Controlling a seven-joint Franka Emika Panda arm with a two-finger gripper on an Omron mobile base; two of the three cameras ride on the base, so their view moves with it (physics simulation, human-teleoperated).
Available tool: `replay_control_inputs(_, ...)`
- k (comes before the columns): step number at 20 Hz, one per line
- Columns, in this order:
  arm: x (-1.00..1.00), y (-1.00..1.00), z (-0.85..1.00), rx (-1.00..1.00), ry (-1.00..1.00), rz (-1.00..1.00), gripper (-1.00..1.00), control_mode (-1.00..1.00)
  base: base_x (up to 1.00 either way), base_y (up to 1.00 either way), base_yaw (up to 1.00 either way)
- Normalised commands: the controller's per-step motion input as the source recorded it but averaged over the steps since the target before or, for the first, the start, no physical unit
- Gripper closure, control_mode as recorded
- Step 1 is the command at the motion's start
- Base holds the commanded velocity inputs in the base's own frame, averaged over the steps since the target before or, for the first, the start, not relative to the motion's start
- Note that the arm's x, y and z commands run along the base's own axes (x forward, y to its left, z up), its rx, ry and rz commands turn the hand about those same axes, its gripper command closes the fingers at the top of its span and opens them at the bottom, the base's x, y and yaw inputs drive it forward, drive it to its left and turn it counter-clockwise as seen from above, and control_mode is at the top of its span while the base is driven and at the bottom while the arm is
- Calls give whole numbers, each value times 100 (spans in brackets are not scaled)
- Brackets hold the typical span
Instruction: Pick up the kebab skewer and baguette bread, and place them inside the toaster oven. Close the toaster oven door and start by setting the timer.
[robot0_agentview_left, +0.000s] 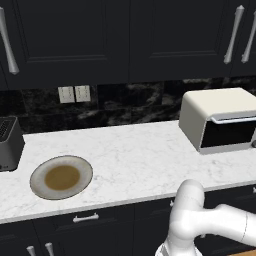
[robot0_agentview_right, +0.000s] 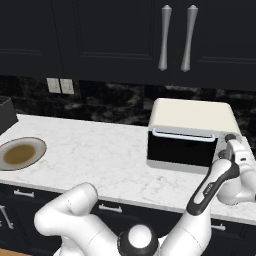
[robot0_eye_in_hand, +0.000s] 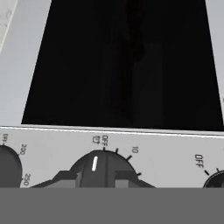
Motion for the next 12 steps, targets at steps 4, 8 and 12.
replay_control_inputs(4,14,34,43,20,11,0,100,-100,0,0,0)
replay_control_inputs(8,6,38,31,32,7,-3,100,-100,0,0,0)
replay_control_inputs(12,1,34,17,30,1,-10,100,-100,0,0,0)
